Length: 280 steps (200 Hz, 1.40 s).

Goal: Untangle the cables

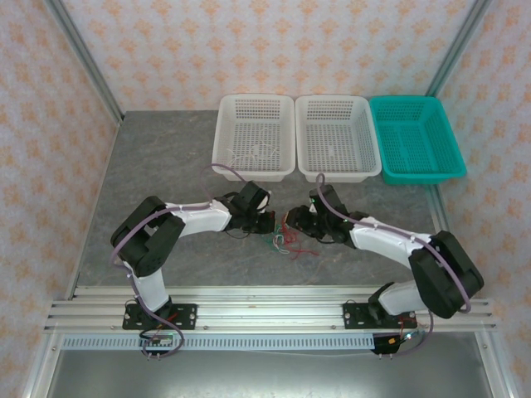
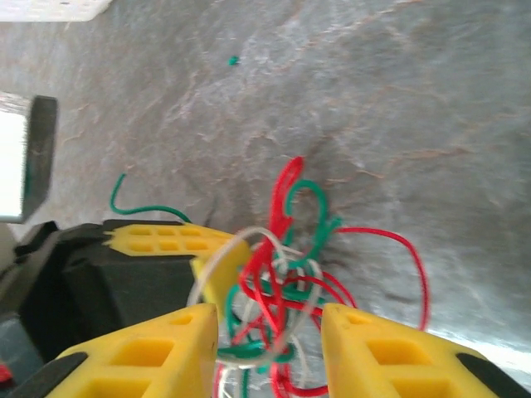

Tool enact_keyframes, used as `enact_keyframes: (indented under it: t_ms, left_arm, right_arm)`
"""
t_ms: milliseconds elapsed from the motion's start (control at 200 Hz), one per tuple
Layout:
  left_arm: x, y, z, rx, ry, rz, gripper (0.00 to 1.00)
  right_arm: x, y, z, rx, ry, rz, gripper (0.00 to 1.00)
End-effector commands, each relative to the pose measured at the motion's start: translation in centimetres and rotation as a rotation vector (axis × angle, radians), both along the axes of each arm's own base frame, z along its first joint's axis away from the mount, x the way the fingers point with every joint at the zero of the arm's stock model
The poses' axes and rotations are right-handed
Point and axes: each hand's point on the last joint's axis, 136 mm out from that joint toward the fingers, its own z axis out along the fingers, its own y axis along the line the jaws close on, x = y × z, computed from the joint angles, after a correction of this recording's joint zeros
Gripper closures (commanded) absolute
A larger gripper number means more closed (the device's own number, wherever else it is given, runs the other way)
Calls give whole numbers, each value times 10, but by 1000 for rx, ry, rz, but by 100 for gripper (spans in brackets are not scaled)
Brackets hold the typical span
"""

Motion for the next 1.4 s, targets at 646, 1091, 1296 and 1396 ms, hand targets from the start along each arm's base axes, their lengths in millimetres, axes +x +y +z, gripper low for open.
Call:
enact_keyframes:
  t_ms: [646, 1091, 1296, 1396]
  left_arm:
    - [1, 36, -6, 179, -62, 33, 100]
    - [10, 68, -9, 194, -59, 108, 100]
    - [12, 60, 2, 133, -78, 103, 100]
    - [13, 59, 12, 118, -95, 107, 100]
  right_arm:
    - [27, -29, -8, -132, -16, -110, 99]
    - [26, -123, 10, -93, -33, -386, 100]
    - [27, -100, 32, 70, -117, -311, 100]
    - [22, -73, 37, 157, -120, -192, 95]
